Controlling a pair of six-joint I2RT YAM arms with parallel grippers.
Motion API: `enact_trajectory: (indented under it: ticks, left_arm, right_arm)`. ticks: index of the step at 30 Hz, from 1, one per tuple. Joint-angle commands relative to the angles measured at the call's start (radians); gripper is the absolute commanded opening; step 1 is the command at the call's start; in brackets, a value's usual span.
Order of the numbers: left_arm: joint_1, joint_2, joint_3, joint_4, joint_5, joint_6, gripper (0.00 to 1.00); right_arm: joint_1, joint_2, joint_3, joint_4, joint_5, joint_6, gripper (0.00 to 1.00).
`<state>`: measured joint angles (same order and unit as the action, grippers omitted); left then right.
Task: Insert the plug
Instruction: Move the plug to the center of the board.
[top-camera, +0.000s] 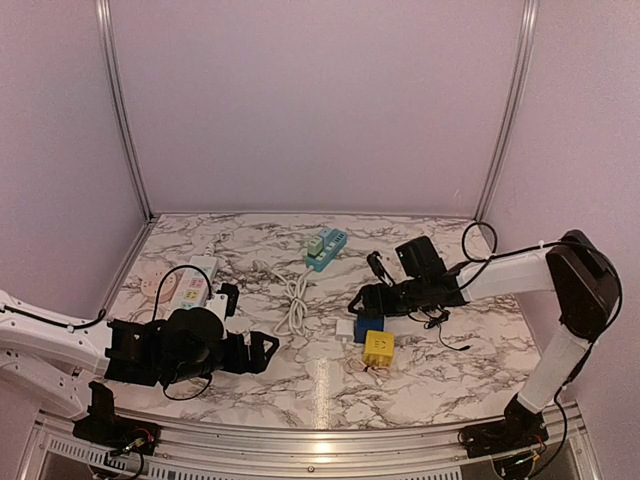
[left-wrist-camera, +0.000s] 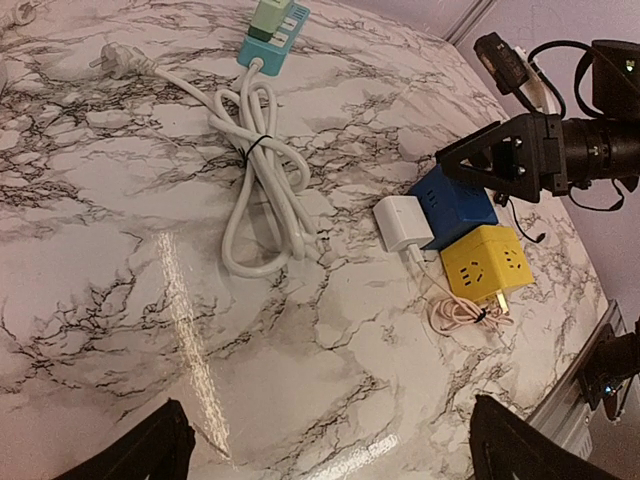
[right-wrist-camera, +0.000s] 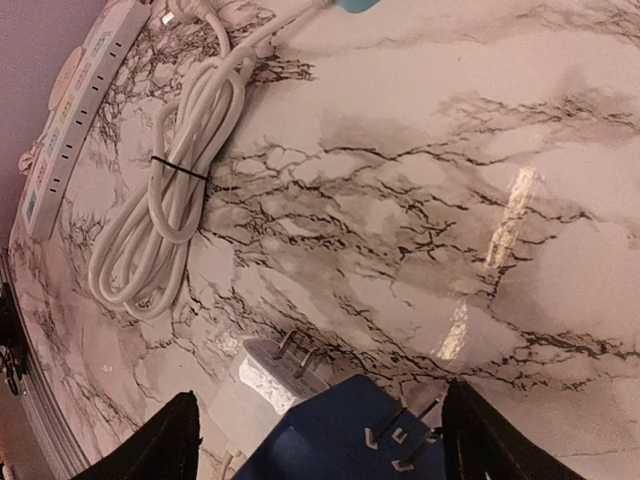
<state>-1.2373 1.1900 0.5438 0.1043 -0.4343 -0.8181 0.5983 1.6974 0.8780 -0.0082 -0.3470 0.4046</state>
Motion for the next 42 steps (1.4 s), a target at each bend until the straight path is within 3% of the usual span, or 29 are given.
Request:
enact_trajectory:
  ticks: [1, 5, 14, 23, 34, 42]
  left_arm:
    - [-0.006, 0.012, 0.034, 0.018, 0.009, 0.019, 0.99]
    - [-0.006, -0.007, 0.011, 0.021, 0.004, 0.009, 0.99]
    - [-0.006, -0.022, -0.013, 0.037, 0.002, -0.001, 0.99]
    - [-0.007, -0.012, -0.009, 0.042, 0.009, 0.001, 0.99]
    - [-0.007, -0.037, -0.035, 0.044, 0.002, -0.015, 0.99]
    - [-0.007, 0.007, -0.014, 0.063, 0.008, -0.008, 0.99]
  right_arm:
    - [0.001, -0.118, 0.028, -0.004, 0.066, 0.008, 0.85]
    - [-0.062, -0.241, 0.017, -0.04, 0.071, 0.02, 0.91]
    - [-0.334, -0.438, -0.202, 0.024, 0.153, 0.148, 0.91]
    - [-0.483, -0.369, -0.364, 0.207, 0.086, 0.235, 0.9]
    - [-0.47, -0.159, -0.393, 0.366, -0.075, 0.239, 0.84]
    - [-0.27, -0.156, -0.425, 0.458, -0.036, 0.309, 0.81]
